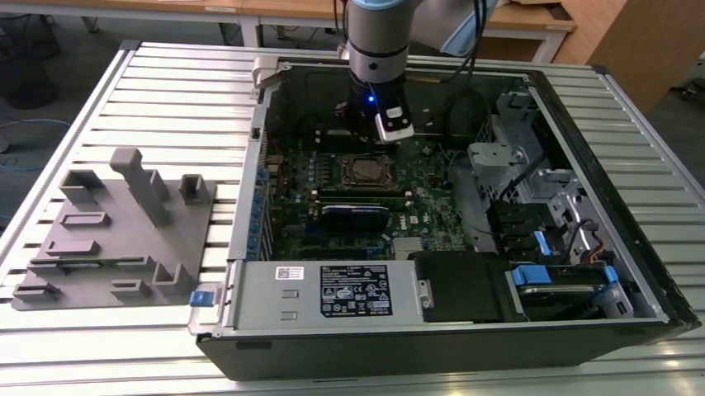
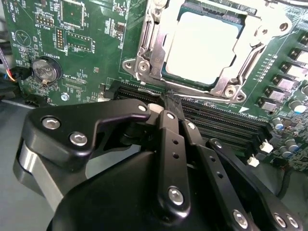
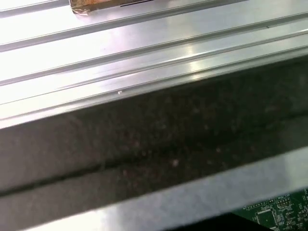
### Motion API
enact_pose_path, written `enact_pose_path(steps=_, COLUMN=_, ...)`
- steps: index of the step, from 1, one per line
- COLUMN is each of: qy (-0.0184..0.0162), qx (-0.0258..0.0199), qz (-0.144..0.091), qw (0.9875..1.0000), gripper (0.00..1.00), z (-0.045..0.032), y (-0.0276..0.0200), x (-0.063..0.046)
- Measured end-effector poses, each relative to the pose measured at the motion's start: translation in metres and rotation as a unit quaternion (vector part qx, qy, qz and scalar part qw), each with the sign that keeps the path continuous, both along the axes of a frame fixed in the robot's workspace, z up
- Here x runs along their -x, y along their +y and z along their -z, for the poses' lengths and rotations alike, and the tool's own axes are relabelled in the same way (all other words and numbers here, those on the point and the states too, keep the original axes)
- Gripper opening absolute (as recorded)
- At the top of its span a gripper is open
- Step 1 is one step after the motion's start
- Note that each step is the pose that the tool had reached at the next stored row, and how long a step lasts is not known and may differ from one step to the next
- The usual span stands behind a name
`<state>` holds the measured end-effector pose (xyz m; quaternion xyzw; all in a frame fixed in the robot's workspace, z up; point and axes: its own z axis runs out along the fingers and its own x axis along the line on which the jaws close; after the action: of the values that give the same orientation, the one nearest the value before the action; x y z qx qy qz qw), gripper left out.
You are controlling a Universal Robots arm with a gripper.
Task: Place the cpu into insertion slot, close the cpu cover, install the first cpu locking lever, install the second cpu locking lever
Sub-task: 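Install the first cpu locking lever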
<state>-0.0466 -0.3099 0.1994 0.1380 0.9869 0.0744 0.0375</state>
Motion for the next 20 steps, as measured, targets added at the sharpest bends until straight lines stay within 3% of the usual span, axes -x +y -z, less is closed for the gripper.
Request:
enact_pose_path(steps=7, qy=0.0002, qx=0.0103, qz=0.016, qw=0.9998, gripper=0.11, z=0.0006, y=0.0002, x=0.0000)
enact_pose_path(steps=20, qy=0.0003, qx=0.0108, qz=0.034, qw=0.9994, gripper=0.11, z=0.0008, y=0.0036, x=0.0000)
